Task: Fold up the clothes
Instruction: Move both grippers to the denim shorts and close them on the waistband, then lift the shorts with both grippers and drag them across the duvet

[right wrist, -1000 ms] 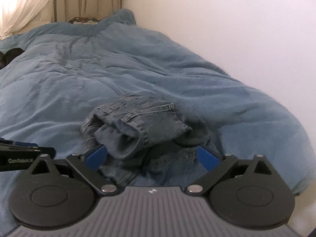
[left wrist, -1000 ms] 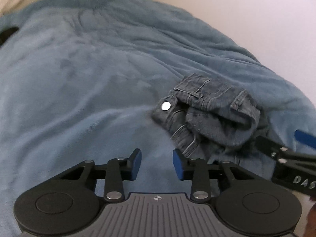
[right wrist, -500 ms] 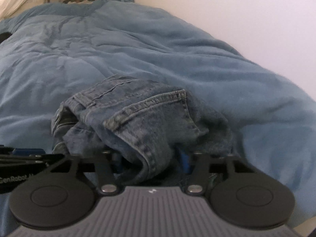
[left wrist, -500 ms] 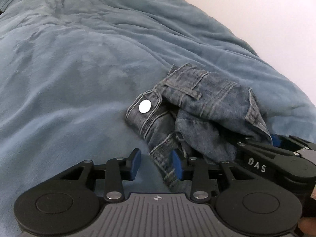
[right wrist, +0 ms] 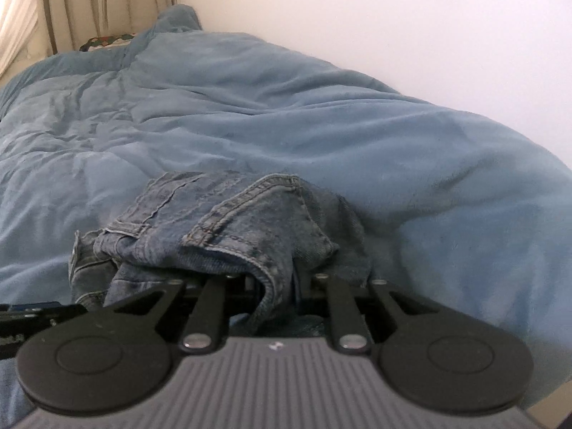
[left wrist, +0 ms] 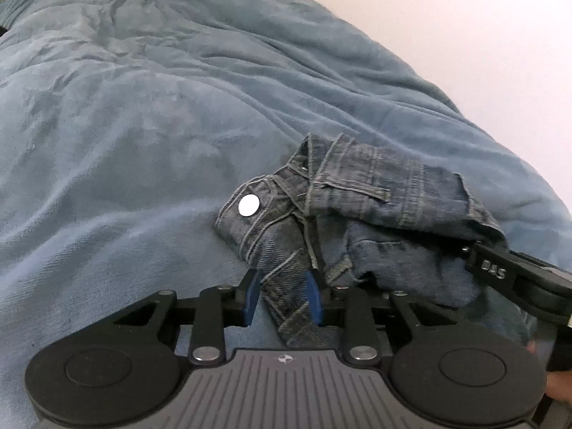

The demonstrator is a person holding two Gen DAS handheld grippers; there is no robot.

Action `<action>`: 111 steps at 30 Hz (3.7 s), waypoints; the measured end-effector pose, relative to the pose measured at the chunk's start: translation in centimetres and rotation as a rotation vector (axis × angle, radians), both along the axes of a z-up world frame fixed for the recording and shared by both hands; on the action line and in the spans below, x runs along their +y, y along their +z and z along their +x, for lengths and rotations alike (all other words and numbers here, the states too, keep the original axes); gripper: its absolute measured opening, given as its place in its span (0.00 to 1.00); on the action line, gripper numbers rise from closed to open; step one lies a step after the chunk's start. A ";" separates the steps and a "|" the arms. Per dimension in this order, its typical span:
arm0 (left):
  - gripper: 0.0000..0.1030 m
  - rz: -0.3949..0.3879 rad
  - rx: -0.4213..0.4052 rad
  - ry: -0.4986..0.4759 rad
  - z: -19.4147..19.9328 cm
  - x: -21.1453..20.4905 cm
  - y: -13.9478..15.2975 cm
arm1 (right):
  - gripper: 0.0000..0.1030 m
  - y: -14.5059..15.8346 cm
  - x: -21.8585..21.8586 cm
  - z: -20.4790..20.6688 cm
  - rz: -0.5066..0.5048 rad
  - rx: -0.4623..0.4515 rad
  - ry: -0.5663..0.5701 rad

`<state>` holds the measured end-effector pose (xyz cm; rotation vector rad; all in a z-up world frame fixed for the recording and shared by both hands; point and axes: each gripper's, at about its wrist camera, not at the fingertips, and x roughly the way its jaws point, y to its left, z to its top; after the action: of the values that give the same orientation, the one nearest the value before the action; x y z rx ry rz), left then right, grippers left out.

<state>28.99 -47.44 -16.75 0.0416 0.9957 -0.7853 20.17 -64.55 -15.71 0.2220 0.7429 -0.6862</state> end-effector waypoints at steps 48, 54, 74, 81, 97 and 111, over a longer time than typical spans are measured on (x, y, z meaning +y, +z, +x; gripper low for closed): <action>0.04 -0.185 -0.362 0.221 -8.0 23.2 18.3 | 0.08 19.9 23.8 -9.8 -0.102 -0.290 0.285; 0.04 -0.166 -0.459 0.340 -10.1 36.3 21.9 | 0.07 22.4 33.4 -10.7 -0.047 -0.354 0.426; 0.04 -0.123 -0.541 0.671 -12.5 54.1 25.6 | 0.04 23.5 43.6 -7.4 0.076 -0.400 0.620; 0.04 -0.183 -0.677 0.648 -17.8 53.7 29.2 | 0.04 26.5 41.4 -13.1 0.045 -0.494 0.615; 0.04 -0.086 -0.478 0.578 -12.2 51.7 21.1 | 0.05 18.4 39.3 -12.2 0.123 -0.291 0.598; 0.14 0.105 -0.147 0.431 0.3 44.5 6.0 | 0.31 4.5 32.4 -3.1 0.170 0.050 0.422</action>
<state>29.32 -2.90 -10.78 -0.0246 0.8649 -0.3303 17.08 -32.19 -11.24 0.1950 0.8644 -0.2289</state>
